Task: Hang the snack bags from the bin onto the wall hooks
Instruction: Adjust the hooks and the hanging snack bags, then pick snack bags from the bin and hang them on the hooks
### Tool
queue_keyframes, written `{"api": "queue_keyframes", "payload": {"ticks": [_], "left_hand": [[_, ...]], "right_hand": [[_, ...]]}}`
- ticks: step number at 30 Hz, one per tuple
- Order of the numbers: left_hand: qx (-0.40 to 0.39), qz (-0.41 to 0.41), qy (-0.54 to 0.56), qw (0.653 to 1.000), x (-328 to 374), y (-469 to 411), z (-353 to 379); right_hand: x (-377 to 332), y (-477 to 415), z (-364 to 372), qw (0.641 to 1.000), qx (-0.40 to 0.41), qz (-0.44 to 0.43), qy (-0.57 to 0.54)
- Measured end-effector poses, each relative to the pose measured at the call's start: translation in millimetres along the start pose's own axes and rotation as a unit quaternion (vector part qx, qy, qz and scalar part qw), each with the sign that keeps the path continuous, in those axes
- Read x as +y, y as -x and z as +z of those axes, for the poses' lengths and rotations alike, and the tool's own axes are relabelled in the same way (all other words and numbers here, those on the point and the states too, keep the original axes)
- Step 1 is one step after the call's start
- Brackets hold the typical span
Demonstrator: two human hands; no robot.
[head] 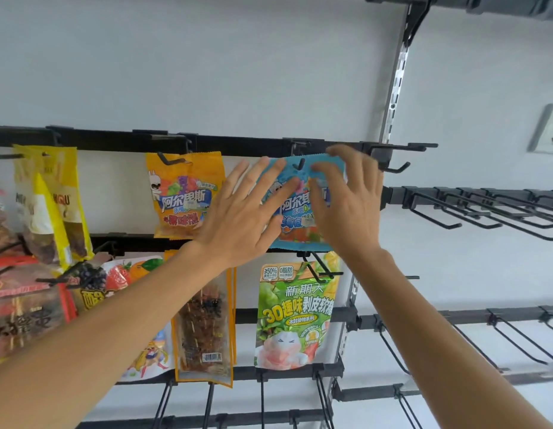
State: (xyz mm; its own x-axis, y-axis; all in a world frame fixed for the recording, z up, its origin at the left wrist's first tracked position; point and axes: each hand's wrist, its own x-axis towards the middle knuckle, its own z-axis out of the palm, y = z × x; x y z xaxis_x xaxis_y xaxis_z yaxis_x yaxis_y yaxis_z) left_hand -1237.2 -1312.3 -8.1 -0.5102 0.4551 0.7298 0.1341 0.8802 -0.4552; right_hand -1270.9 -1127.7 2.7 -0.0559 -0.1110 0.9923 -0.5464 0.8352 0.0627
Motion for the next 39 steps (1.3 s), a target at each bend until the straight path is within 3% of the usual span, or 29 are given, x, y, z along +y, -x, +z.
{"api": "queue_keyframes", "payload": {"ticks": [2,10,20,25,30,35,39], "left_hand": [[-0.001,-0.001,-0.002,1.0,1,-1,3],[-0.04,-0.008,-0.01,0.999,-4,-5,14],[-0.11,0.007,0.035,0.993,-5,7,-6],[-0.16,0.033,0.105,0.981,-14,29,-33],[-0.276,-0.023,0.215,0.936,-30,53,-75],[-0.309,-0.106,0.177,0.929,-44,102,-129],[-0.435,-0.244,0.165,0.851,-58,159,-171]], "right_hand": [[-1,16,5,0.999,-0.041,-0.031,0.004],[3,22,11,0.972,-0.235,-0.02,0.007],[-15,15,-21,0.946,-0.324,0.027,-0.021],[-43,17,-38,0.912,-0.406,0.055,-0.012],[-75,14,-46,0.864,-0.501,0.037,-0.041],[-124,14,-51,0.831,-0.547,0.009,-0.099],[-175,31,-57,0.787,-0.606,-0.021,-0.118]]}}
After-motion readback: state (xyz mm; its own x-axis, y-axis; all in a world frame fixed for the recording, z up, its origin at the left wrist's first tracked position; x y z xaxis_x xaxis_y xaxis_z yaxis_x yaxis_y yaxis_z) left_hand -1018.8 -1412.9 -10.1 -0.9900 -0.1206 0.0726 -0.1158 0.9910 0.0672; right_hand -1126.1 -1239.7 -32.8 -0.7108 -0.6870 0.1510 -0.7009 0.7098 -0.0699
